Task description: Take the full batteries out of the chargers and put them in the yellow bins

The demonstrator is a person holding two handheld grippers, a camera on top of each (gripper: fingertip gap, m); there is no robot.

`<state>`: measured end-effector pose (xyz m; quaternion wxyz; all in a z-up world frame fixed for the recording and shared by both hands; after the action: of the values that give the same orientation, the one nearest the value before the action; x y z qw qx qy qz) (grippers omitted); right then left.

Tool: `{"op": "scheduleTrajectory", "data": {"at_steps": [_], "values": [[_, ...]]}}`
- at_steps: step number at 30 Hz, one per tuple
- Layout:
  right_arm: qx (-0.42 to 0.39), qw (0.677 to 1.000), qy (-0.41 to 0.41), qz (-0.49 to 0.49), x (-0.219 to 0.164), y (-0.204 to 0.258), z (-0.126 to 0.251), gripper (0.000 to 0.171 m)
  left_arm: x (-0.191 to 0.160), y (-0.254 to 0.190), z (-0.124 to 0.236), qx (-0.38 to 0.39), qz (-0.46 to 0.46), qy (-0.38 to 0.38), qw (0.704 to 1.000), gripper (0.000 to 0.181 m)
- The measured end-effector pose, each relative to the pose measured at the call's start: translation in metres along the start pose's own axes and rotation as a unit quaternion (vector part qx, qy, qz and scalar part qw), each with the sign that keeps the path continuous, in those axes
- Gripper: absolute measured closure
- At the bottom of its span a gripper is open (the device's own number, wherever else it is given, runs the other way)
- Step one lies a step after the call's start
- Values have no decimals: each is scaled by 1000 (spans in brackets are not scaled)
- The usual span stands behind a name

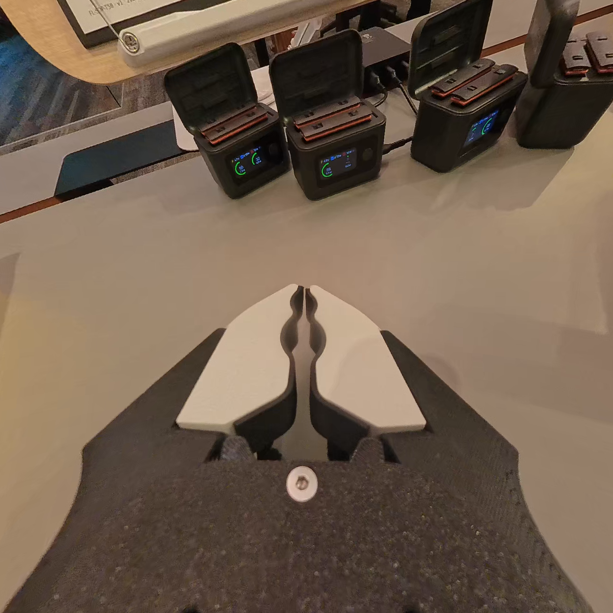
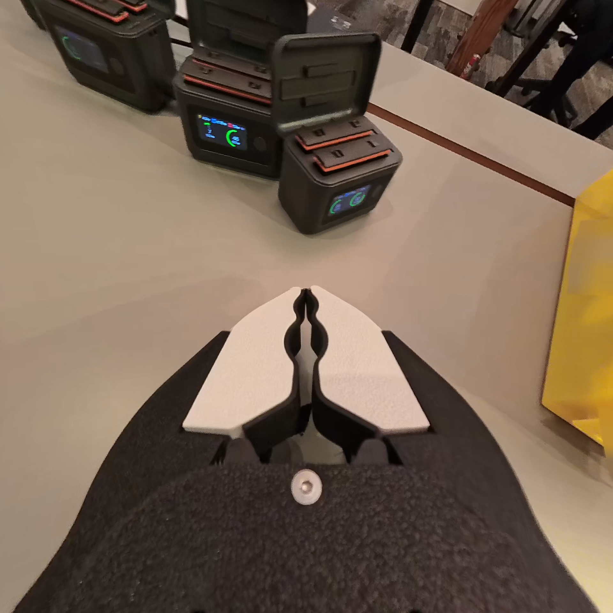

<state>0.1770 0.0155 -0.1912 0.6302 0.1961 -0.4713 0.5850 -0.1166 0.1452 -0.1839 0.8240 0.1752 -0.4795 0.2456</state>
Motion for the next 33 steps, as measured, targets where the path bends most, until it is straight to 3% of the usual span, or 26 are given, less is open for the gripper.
{"op": "scheduleTrajectory", "data": {"at_steps": [33], "values": [[37, 999, -33, 19, 43, 105, 8, 171, 2, 11, 2, 29, -11, -9, 999, 181]]}}
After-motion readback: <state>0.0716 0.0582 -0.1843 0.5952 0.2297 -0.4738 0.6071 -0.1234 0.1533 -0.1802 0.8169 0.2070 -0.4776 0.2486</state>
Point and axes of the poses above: each gripper's, where its closed fingertips meet, z back along the fingers, x out of its top, y = z × x across the jaws, the point moved 10 cm from there along z, back along the fingers, and after that the axes turned 11 degrees about -x, right-handed, at the moved point
